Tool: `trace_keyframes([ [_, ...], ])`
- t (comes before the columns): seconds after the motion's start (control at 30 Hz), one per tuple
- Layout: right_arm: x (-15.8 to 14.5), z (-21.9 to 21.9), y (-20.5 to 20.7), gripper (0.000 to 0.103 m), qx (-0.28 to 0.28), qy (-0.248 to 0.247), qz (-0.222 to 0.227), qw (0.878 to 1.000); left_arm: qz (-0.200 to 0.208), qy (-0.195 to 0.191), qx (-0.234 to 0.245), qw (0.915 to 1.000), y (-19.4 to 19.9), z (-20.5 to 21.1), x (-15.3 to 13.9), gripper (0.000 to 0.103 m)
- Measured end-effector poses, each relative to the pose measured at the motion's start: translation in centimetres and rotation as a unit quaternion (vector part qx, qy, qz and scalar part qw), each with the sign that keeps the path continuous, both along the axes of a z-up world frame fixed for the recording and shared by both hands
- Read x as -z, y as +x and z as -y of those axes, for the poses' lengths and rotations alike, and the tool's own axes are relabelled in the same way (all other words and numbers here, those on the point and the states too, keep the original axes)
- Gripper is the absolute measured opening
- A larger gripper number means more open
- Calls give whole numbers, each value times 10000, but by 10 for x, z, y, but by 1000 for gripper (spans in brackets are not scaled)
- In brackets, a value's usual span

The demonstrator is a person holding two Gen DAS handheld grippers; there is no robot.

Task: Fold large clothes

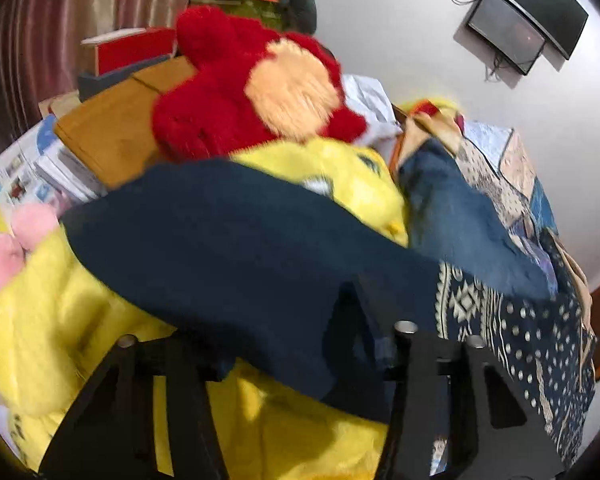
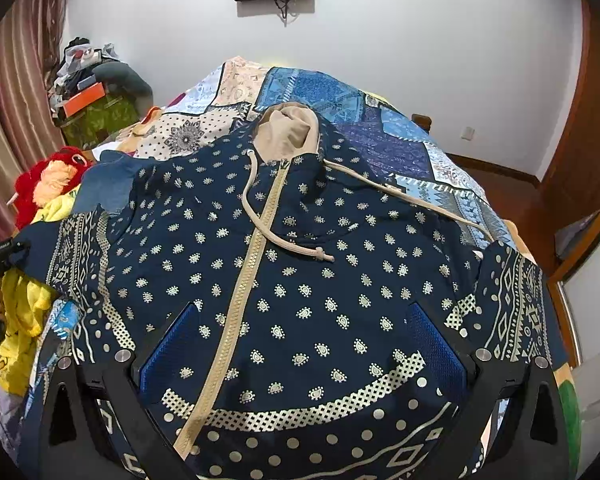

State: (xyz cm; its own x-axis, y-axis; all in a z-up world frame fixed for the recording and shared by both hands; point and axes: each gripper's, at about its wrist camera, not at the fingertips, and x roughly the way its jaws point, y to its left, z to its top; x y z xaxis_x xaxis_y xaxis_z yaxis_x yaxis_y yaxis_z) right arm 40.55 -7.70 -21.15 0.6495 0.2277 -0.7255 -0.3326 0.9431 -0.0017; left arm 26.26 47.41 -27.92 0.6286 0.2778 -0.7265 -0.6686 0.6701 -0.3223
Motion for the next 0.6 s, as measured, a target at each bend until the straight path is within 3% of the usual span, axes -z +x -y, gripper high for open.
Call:
trace_keyframes([
  [0.07,-5,2,-4,103,2,25,17,10000,-149,299,-61,9994,3,0,-10,18],
  [0.1,-7,4,-6,103,2,30,24,10000,-199,488,-37,9986,5,4,-19,13],
  [0.23,-19,12,-14,103,10,106,40,9999,-115,1150,194,9931,21,29,-62,4],
  [0.33,-25,18,-19,103,-3,124,34,9999,29,1758,608,9825,43,69,-104,3],
  [0.47,-33,29,-25,103,-11,189,56,9998,428,2510,1436,9563,71,149,-159,2],
  [0.5,-34,32,-27,103,-8,204,59,9998,573,2668,1727,9464,81,179,-173,2],
  [0.6,-40,44,-31,103,5,245,73,9997,861,2717,2563,9236,103,252,-191,2],
])
